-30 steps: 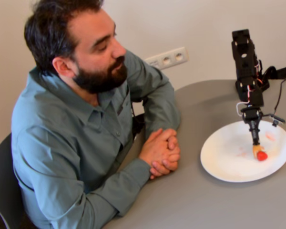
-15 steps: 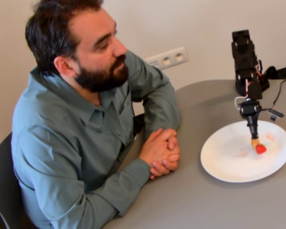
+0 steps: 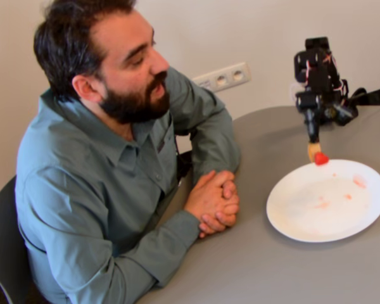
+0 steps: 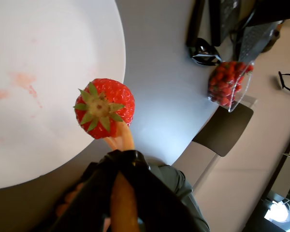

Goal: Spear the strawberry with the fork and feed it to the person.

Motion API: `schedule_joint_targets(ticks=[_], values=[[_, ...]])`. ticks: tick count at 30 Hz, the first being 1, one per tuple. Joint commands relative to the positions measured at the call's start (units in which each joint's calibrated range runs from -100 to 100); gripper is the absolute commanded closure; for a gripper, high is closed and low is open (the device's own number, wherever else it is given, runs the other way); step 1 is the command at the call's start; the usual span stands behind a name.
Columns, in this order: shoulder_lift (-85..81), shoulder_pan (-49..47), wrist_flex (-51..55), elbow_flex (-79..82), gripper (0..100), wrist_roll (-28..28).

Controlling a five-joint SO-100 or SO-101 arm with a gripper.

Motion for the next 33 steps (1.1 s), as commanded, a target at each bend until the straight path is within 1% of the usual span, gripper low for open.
schedule_joint_targets(ticks=[1, 3, 4, 5, 6, 7, 9, 11, 12, 13, 14, 15, 18, 22, 25, 28, 33], values=[[-13.35, 0.47, 0.15, 3.20, 99, 0.25], [-18.51, 1.07, -0.90, 9.15, 99, 0.25], [-24.53, 2.56, -4.29, 17.08, 99, 0.30], [-30.63, 4.80, -11.60, 27.36, 99, 2.09], [-33.34, 5.62, -17.43, 33.68, 99, 3.61], [-37.49, 7.04, -26.48, 44.59, 99, 7.59], [-38.93, 8.38, -31.79, 49.82, 99, 11.79], [-38.85, 12.33, -37.10, 52.34, 99, 18.39], [-38.85, 13.60, -38.84, 52.52, 99, 20.23], [-38.76, 15.32, -41.28, 53.42, 99, 23.22], [-38.25, 16.36, -42.76, 53.87, 99, 24.32], [-35.46, 19.42, -45.80, 53.60, 99, 25.53], [-29.87, 24.57, -48.42, 52.61, 99, 26.05], [-29.61, 25.47, -48.76, 50.36, 99, 28.88], [-28.76, 27.26, -48.59, 43.23, 99, 29.51], [-27.66, 27.56, -48.68, 40.26, 99, 31.87], [-21.82, 30.47, -48.68, 31.06, 99, 32.34]])
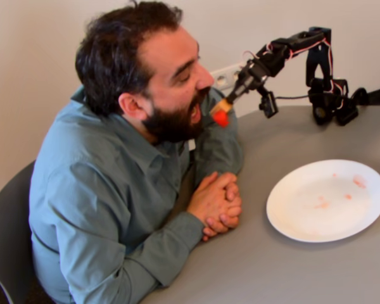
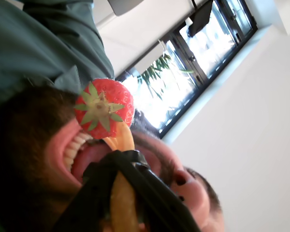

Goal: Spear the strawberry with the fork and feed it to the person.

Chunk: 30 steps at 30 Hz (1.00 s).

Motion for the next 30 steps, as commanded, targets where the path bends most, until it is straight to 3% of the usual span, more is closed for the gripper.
schedule_joint_targets(ticks=[1, 15, 30], values=[[2.29, 1.76, -0.97, -7.61, 99, 0.44], [6.86, 3.18, -1.06, -15.55, 99, 5.78], [11.95, 7.88, -7.67, -15.46, 99, 4.94]])
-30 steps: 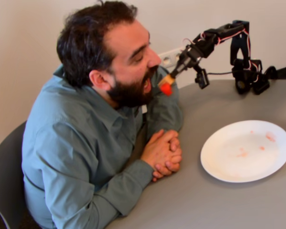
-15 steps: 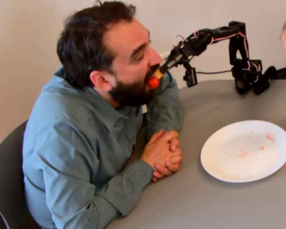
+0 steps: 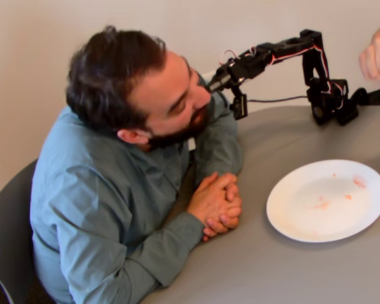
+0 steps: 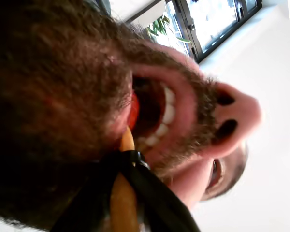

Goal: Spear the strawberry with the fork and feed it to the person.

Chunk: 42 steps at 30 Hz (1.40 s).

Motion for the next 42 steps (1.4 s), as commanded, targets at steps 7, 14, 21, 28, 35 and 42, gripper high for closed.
schedule_joint_targets(ticks=[7, 14, 21, 28, 35, 42], values=[[-0.61, 1.38, 4.85, -0.97, 99, -3.78], [-9.08, -6.98, 42.18, -12.78, 99, -16.37], [-26.53, -33.03, 69.25, -7.10, 99, -28.90], [-73.97, -32.35, 46.62, 55.66, 99, -28.69], [-96.16, -24.30, 26.95, 93.71, 99, -28.38], [-94.39, -26.31, 28.26, 102.82, 99, -31.26]])
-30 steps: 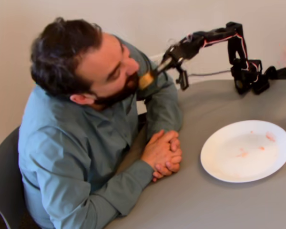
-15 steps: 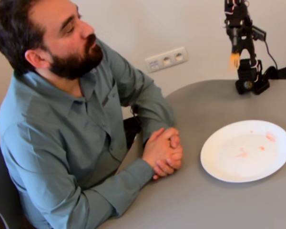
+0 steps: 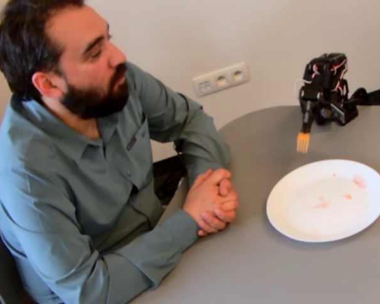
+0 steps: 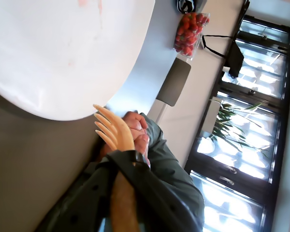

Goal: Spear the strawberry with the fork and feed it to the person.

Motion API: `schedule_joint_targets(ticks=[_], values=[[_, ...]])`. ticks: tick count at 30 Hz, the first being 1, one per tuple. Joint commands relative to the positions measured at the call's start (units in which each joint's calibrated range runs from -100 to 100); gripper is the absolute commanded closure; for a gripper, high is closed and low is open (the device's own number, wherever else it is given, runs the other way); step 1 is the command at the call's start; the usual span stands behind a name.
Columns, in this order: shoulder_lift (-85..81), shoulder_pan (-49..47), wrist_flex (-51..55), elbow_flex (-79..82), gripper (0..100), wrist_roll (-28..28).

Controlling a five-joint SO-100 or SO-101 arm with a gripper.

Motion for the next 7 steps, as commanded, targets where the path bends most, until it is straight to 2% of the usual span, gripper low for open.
schedule_joint_targets(ticks=[1, 3, 7], values=[[-0.66, -2.69, 2.44, 0.74, 99, -2.01], [-1.34, -5.30, 2.79, 1.10, 99, -2.96], [-1.77, -5.45, -4.17, 2.00, 99, -2.96]])
